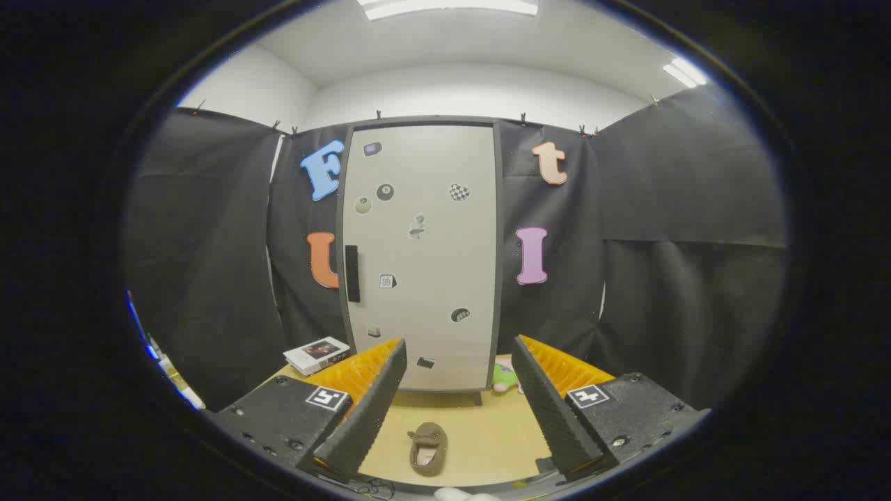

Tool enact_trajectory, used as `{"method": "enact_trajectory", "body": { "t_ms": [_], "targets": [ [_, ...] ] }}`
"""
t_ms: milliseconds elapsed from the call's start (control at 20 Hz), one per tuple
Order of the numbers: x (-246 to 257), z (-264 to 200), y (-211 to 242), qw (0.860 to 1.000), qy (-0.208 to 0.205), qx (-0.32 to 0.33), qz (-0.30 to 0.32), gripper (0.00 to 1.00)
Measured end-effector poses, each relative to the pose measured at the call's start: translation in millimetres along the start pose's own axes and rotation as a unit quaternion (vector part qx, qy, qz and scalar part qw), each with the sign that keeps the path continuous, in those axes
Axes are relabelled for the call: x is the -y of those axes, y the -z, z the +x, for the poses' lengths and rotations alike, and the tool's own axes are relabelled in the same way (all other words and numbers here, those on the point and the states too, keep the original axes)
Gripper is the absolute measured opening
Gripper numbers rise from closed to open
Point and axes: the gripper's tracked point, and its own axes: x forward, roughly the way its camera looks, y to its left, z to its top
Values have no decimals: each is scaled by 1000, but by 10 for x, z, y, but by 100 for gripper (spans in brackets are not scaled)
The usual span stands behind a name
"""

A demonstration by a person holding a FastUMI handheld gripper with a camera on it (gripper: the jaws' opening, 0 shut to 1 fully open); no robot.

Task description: Open the shoe cabinet door, grab the shoes and put them into the shoe cabinet, then close the shoe cabinet door.

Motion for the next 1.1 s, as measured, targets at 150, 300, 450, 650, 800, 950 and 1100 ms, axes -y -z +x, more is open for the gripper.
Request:
{"method": "enact_trajectory", "body": {
  "t_ms": [150, 300, 450, 650, 800, 950, 1100],
  "targets": [
    [-52, 3, 3, 1000, 1, -2, -2, 99],
    [-104, 2, 16, 1000, 2, -4, -1, 99],
    [-128, -4, 11, 1000, 10, -4, -3, 99],
    [-177, 6, -13, 1000, 18, -1, -2, 99],
    [-274, 78, -34, 1000, 18, 2, -1, 99],
    [-430, 244, -59, 1000, 14, 3, 1, 99],
    [-686, 549, -54, 1000, -3, -2, 9, 99]
  ]
}}
